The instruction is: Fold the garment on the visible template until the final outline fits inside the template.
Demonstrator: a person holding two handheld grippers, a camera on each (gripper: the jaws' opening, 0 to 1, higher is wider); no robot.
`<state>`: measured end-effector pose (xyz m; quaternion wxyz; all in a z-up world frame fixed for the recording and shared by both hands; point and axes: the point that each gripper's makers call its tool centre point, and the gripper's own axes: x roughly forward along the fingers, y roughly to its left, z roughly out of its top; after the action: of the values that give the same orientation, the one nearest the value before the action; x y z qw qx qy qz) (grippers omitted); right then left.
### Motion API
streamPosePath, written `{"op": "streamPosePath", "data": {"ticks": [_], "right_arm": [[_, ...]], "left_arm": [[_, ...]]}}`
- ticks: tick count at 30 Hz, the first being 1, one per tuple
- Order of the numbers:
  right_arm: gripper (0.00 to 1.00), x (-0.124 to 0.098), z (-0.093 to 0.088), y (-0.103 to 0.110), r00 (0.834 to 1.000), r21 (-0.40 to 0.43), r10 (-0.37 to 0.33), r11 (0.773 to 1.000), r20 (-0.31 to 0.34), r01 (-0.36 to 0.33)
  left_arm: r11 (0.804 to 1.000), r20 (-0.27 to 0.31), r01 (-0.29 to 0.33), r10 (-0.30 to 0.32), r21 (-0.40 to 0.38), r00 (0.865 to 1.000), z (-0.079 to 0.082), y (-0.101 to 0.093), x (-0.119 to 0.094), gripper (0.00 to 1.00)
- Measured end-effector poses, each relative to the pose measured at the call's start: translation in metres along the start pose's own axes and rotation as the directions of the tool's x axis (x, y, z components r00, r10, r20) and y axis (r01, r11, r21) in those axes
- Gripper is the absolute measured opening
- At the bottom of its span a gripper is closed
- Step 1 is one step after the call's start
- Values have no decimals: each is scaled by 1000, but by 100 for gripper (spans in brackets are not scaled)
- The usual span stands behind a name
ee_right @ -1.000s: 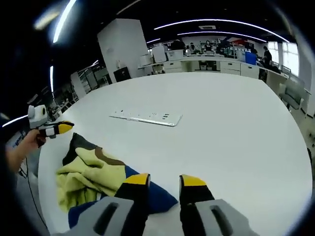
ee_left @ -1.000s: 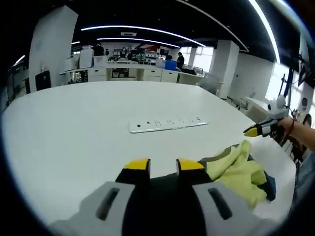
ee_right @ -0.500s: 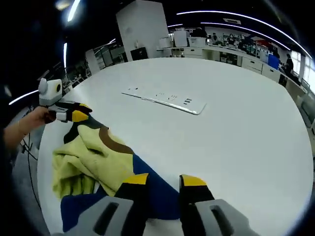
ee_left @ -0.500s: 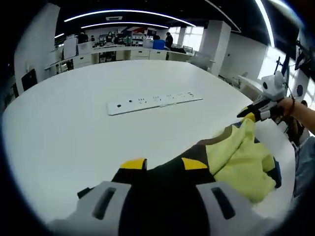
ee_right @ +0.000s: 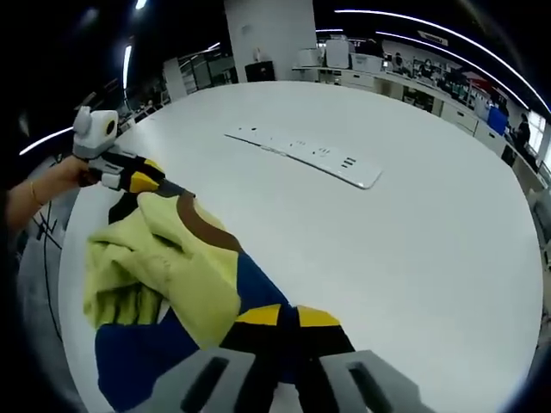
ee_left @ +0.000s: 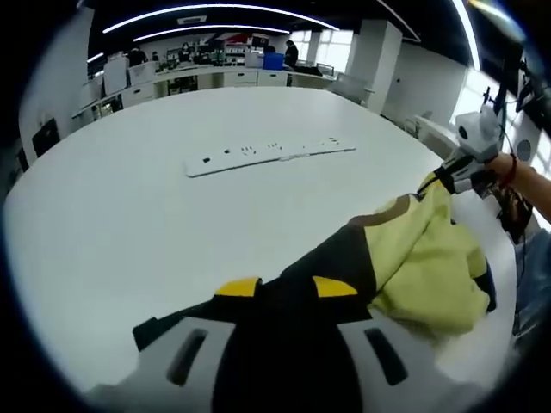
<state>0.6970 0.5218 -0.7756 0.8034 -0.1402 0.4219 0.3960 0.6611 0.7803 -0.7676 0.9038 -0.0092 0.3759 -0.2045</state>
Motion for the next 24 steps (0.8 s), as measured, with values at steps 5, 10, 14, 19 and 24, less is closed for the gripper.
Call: {"op": "streamPosePath", "data": {"ticks": [5, 10, 14, 19, 24], "right_arm": [[0, -1, -1, 1, 1000, -4, -3, 1000, -1, 3], [0, -1, 1, 1, 1000, -14, -13, 1000, -3, 13], [0, -1, 2, 2, 1000, -16, -15, 1000, -3, 15], [0, -4, 7, 1, 999, -16, -30, 999, 19, 30], [0, -15, 19, 0, 997, -13, -45, 999, 65, 46]], "left_arm": [[1000, -11, -10, 10, 27, 1000, 1, 1, -1, 14], [998, -21, -20, 21, 58, 1000, -1, 3, -1, 2], [997, -23, -16, 18, 71, 1000, -2, 2, -1, 2], [992, -24, -19, 23, 128, 999, 0, 0, -1, 0], [986, 11, -35, 33, 162, 999, 10, -1, -8, 0]]}}
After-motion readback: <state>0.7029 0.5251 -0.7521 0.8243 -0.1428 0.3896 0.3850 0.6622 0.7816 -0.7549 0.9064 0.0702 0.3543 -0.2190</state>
